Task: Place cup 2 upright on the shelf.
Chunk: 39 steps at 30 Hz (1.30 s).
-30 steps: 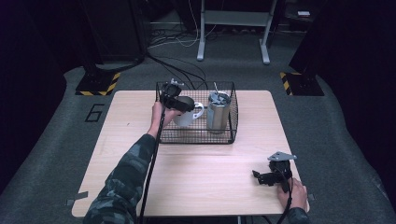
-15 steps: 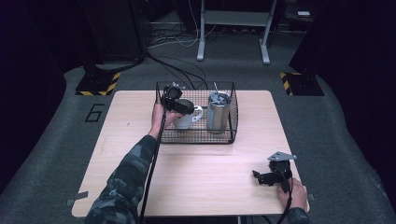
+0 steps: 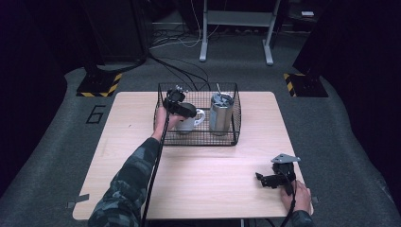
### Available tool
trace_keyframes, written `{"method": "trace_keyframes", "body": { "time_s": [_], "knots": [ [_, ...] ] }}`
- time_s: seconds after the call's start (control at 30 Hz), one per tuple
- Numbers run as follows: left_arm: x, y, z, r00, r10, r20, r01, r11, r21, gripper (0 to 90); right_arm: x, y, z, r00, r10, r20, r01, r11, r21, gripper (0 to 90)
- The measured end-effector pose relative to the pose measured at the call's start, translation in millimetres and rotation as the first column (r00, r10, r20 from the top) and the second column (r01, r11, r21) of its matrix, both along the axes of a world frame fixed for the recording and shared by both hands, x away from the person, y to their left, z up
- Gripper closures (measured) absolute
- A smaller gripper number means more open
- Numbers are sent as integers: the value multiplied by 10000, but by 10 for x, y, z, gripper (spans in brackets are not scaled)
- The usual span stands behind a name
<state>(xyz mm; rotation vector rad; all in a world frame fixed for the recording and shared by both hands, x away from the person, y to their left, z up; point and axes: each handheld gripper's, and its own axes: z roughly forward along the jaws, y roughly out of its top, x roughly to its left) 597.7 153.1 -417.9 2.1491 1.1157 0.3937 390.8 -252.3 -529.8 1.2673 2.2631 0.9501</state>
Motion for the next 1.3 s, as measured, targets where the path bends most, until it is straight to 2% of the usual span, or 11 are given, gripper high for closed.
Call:
{"method": "trace_keyframes", "body": {
  "time_s": [0.17, 0.33, 0.5, 0.67, 0.77, 0.9, 1.07, 1.13, 1.3],
  "knots": [
    [10, -8, -33, 9999, -19, -132, 19, 10000, -6, 62, 0, 1, -1, 10000, -8, 16, 8, 10000, 5, 0],
    [1, -24, -35, 9999, -61, -131, 63, 9999, 136, 61, 0, 0, 0, 10000, -6, 1, 6, 10000, 1, 0],
    [-7, -15, -29, 9995, -73, -299, 84, 9993, 364, 61, 0, 0, 0, 10000, -1, 0, 1, 10000, -1, 0],
    [-11, 16, -42, 9992, 47, -407, -37, 9997, 243, 60, 0, 0, 0, 10000, 0, 6, 0, 10000, -4, 0],
    [-26, 6, -34, 9991, -4, -416, 19, 9994, 345, 59, 0, 0, 0, 10000, -2, 3, 2, 10000, -4, 0],
    [-48, 24, -41, 9989, 85, -451, -77, 9998, 160, 58, 0, 0, 0, 10000, 1, 1, -1, 10000, -4, 0],
    [-74, 9, -35, 9993, 49, -372, -39, 9997, 256, 56, 0, 0, 0, 10000, 1, 2, -1, 10000, -3, 0],
    [-84, 13, -25, 9994, 107, -326, -106, 9999, 47, 53, 0, 0, 0, 10000, -1, 0, 1, 10000, -2, 0],
    [-119, 34, 50, 9999, 82, -146, -84, 9998, -163, 25, 0, 0, 0, 10000, 1, -2, -1, 10000, -4, 0]
  ]
}}
